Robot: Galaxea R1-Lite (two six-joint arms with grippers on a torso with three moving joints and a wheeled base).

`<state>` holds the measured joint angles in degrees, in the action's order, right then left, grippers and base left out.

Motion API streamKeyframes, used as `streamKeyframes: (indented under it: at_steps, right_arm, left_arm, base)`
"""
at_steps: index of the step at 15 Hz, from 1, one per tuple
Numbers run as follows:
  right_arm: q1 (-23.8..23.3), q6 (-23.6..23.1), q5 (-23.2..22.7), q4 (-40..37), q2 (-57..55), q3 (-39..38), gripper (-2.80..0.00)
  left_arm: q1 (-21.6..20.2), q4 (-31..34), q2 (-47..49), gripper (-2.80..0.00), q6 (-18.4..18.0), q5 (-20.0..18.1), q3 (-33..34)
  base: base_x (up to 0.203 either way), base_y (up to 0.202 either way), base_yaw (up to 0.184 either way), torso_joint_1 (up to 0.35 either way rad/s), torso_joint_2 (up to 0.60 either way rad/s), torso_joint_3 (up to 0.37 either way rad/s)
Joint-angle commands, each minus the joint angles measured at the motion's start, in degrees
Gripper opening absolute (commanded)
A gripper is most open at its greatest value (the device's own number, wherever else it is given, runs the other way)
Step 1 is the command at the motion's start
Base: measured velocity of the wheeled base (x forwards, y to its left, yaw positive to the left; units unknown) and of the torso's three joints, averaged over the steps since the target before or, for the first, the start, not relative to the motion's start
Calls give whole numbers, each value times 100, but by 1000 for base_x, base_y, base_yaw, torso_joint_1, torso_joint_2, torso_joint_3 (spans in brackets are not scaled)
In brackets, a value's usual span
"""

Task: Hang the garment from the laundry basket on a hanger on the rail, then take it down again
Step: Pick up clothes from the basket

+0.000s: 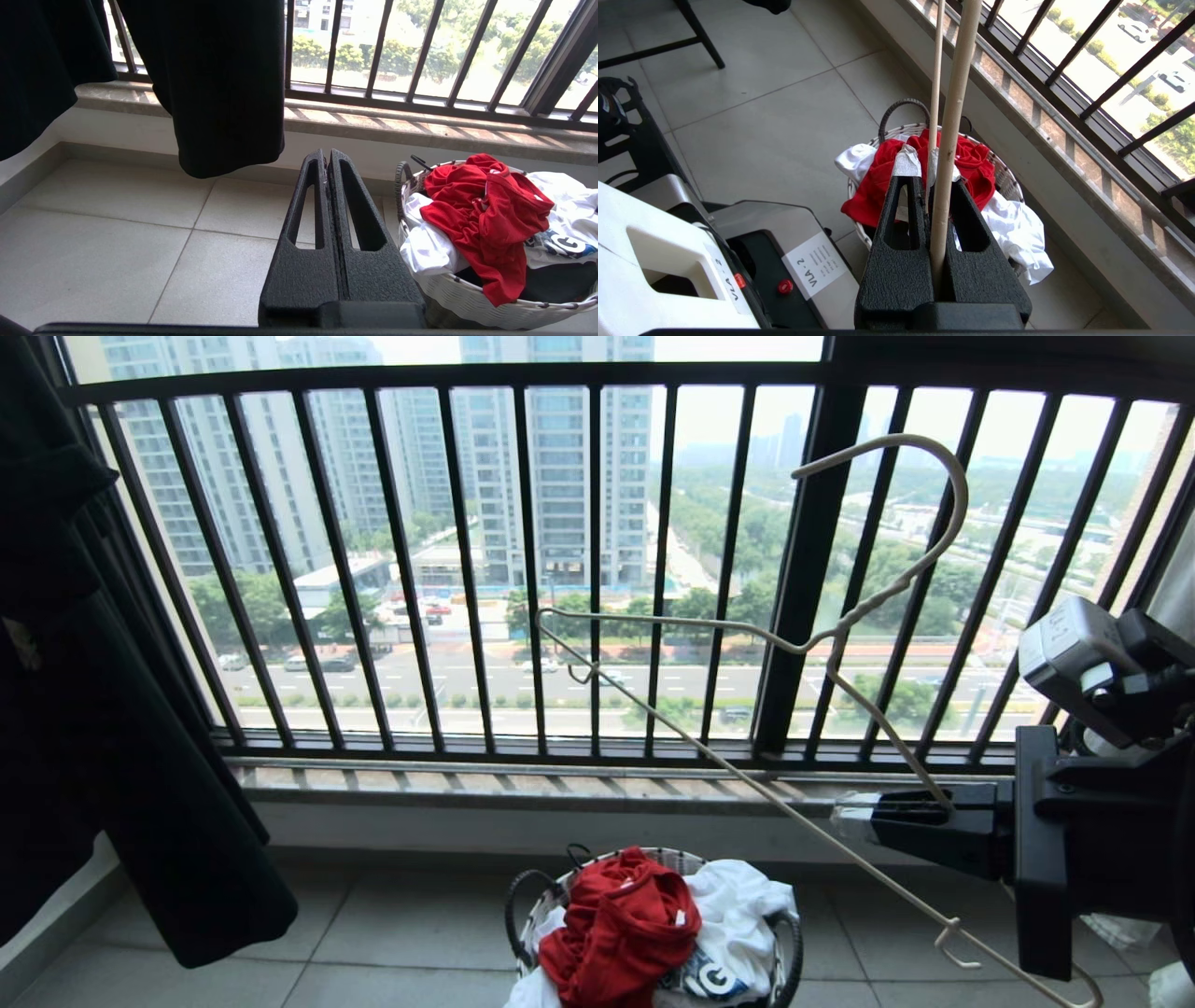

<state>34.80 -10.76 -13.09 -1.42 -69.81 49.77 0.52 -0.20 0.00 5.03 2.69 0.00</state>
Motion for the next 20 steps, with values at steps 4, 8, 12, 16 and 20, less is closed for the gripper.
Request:
streamKeyframes:
  at_steps: [4, 8, 12, 16, 20]
  right_arm:
    - [-97, -13, -9, 195, 47, -12, -280]
    - [-97, -26, -9, 195, 131, -12, -280]
    - [-97, -31, -9, 195, 161, -20, -280]
    - [-123, -13, -9, 195, 179, -20, -280]
    - [-167, -25, -9, 195, 284, -12, -280]
  left_arm:
    - [0, 1, 9, -280, -2, 3, 0]
    - [0, -4, 0, -280, 4, 3, 0]
    - [0, -7, 9, -280, 6, 3, 0]
    - [0, -5, 9, -280, -2, 3, 0]
    - [0, 1, 9, -280, -1, 3, 0]
  base:
    - [0, 0, 0, 0, 0, 0]
    - [0, 0, 0, 0, 0, 0]
    - [0, 0, 0, 0, 0, 0]
    - [0, 0, 0, 0, 0, 0]
    - [0, 0, 0, 0, 0, 0]
